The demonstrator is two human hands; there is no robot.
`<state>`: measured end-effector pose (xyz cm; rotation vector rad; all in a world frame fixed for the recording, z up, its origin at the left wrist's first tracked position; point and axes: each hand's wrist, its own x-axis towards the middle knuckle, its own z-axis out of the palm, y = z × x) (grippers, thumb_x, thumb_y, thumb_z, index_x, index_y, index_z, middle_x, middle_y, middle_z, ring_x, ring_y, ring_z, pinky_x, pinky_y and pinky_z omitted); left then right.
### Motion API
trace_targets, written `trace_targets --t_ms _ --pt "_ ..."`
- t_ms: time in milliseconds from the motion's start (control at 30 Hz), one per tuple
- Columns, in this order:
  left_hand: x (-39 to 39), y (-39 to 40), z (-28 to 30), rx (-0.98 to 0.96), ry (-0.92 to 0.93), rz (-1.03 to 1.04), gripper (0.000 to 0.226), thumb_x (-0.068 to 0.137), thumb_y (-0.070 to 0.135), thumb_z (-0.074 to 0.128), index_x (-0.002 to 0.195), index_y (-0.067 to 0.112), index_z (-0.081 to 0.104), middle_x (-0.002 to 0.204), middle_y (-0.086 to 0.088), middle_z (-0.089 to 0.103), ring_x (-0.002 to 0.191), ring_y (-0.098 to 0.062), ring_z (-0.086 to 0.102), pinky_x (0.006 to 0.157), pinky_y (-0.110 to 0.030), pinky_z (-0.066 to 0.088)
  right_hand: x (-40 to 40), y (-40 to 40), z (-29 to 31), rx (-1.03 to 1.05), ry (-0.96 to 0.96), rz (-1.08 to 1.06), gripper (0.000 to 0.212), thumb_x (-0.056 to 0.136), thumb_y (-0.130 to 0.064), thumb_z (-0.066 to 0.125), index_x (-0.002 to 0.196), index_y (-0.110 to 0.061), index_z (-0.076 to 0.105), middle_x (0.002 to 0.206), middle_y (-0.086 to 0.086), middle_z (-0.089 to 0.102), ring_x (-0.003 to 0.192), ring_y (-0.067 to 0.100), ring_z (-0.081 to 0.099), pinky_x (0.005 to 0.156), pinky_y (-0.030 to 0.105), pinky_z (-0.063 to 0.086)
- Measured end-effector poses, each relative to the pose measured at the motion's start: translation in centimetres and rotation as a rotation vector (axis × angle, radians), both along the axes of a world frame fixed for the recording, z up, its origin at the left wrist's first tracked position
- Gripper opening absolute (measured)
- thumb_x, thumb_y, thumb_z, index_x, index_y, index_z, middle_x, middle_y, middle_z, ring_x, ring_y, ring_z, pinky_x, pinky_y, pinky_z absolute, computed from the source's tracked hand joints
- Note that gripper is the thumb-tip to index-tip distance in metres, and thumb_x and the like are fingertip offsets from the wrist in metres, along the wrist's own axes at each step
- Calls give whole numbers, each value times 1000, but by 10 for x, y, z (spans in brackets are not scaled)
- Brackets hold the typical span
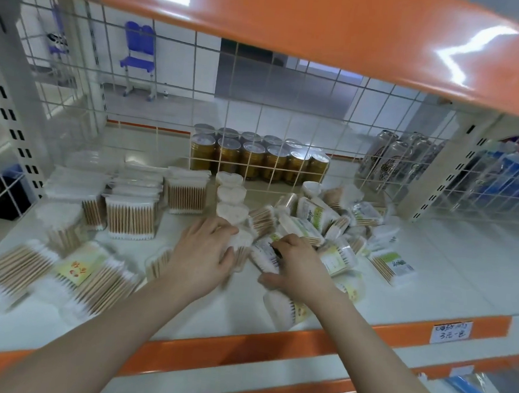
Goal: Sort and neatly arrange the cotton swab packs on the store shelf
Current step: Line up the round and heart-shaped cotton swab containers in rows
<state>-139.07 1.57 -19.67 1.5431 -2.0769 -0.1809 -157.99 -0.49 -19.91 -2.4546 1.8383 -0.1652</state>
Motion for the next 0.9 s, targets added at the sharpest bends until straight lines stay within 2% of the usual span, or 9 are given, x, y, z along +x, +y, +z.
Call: trace_targets --t_ms 133,300,400,567,767,900 --pt "-1 -2 -1 8 -8 -14 46 74 33 37 98 9 69 96 -8 63 87 -31 62 71 -41 49 6 -1 -1 -2 115 23 55 76 -39 67 122 -12 51 124 6 45 114 23 39 91 29 35" --pt "-3 -4 -3 15 4 -25 51 75 36 34 102 9 69 100 -7 63 93 -32 60 77 -43 48 13 -2 -2 -34 162 54 38 78 -13 60 115 -7 50 119 12 44 111 27 39 88 30 37" --pt "-2 -3 -4 8 14 -13 53 75 37 33 103 9 69 101 -8 63 94 -32 60 78 -44 48 16 -3 0 -47 167 60 36 77 -3 54 113 -6 51 118 13 44 111 28 39 86 29 36" --pt "1 -1 -4 -1 11 -8 51 75 36 35 101 8 69 101 -9 64 93 -33 61 78 -45 50 14 -4 8 -112 111 37 29 83 -11 52 112 -6 55 117 11 49 110 26 43 86 28 38" --pt "3 1 -3 -45 33 10 55 75 38 33 105 9 68 105 -10 64 97 -33 60 82 -43 47 10 0 30 -151 41 14 38 86 -19 52 122 -6 54 120 10 50 115 24 43 92 29 39" --pt "3 -1 -2 -60 28 4 53 74 36 34 106 9 68 104 -11 64 95 -34 60 80 -43 48 7 2 39 -212 -25 -5 35 84 -16 51 116 -5 58 110 11 52 105 26 47 79 28 38"
